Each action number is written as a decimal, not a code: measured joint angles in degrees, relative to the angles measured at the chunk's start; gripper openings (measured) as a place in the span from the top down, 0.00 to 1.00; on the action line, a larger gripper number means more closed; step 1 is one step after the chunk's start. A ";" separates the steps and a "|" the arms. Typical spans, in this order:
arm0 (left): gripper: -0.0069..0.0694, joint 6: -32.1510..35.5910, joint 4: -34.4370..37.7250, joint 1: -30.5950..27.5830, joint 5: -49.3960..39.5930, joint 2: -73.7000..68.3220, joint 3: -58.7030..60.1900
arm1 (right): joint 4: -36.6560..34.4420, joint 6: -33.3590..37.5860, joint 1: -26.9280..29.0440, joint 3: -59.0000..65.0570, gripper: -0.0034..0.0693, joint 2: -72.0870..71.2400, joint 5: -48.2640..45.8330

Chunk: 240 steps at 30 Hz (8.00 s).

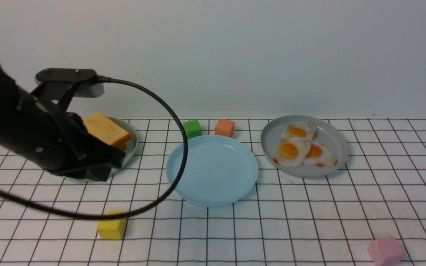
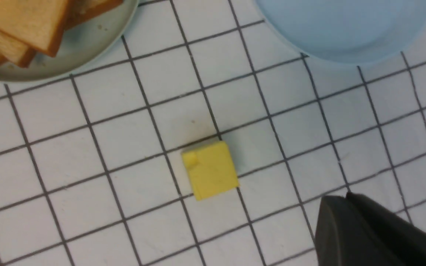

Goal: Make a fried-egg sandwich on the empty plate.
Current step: Use the left arm to grab a slice of bread, then use the left arm to put a slice of bread into the empty plate in the middle, then use the right arm to grab a fried egg, then use the right arm to place the fried egg on the slice of bread in the middle

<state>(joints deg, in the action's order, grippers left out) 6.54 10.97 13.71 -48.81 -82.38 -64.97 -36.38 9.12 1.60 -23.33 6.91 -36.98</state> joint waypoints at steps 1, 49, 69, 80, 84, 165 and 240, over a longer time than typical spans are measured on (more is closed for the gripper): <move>0.88 -1.28 -1.96 0.00 -0.25 -1.94 -1.60 | 0.29 2.68 -1.10 -4.26 0.76 2.55 -3.77; 0.40 4.21 -19.59 -6.19 6.55 -28.87 -19.86 | 21.75 4.74 -30.68 -30.75 0.89 30.30 -20.23; 0.32 8.42 -24.72 -6.14 12.35 -35.02 -19.83 | 21.81 4.69 -30.68 -30.75 0.88 30.30 -18.12; 0.78 9.38 -22.47 -6.20 10.68 -33.63 -20.13 | 21.81 4.69 -30.68 -30.75 0.87 30.30 -18.12; 0.81 9.60 -20.33 -6.20 7.67 -30.00 -19.87 | 21.81 4.69 -30.68 -30.75 0.86 30.30 -18.12; 0.93 16.13 13.89 21.20 1.28 35.32 10.21 | 29.03 -13.72 -14.74 -78.02 0.34 117.00 -9.63; 0.93 16.73 12.73 21.20 -3.00 35.51 10.31 | 31.36 -6.76 -14.53 -82.55 0.89 111.45 -17.44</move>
<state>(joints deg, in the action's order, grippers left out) 23.26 23.70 34.91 -51.81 -46.87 -54.66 -5.02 2.36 -12.93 -105.89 118.37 -54.42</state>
